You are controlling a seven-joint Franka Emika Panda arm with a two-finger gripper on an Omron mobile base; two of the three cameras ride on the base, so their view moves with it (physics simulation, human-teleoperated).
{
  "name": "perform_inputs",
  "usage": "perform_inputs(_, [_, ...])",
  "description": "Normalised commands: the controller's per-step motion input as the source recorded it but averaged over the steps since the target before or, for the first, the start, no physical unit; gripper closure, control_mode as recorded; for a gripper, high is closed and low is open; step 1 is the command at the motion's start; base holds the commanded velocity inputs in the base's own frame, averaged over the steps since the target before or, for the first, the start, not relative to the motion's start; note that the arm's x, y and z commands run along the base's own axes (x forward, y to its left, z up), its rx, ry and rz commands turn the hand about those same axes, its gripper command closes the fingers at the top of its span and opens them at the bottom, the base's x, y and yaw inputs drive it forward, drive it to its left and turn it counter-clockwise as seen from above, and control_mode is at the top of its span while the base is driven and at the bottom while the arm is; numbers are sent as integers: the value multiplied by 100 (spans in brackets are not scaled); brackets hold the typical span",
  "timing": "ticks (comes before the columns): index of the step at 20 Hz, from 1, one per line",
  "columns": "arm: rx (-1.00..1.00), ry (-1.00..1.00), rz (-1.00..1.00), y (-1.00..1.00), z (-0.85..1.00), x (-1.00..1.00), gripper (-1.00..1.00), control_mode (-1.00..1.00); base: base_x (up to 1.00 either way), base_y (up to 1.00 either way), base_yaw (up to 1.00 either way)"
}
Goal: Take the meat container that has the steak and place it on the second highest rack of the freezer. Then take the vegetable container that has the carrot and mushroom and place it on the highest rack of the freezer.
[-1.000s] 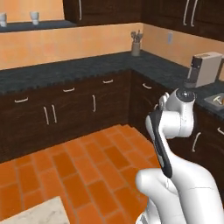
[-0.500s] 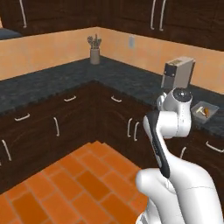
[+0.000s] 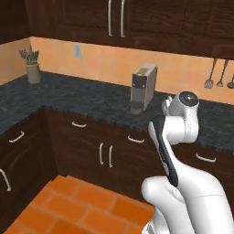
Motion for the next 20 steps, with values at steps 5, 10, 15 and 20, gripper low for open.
perform_inputs(5, [0, 0, 0, 0, 0, 0, -100, 100, 67, 56, -73])
perform_inputs(10, [0, 0, 0, 0, 0, 0, -100, 100, 68, 54, -72])
perform_inputs(15, [0, 0, 0, 0, 0, 0, -100, 100, 82, 48, -63])
perform_inputs(20, [0, 0, 0, 0, 0, 0, -100, 100, 87, 23, 6])
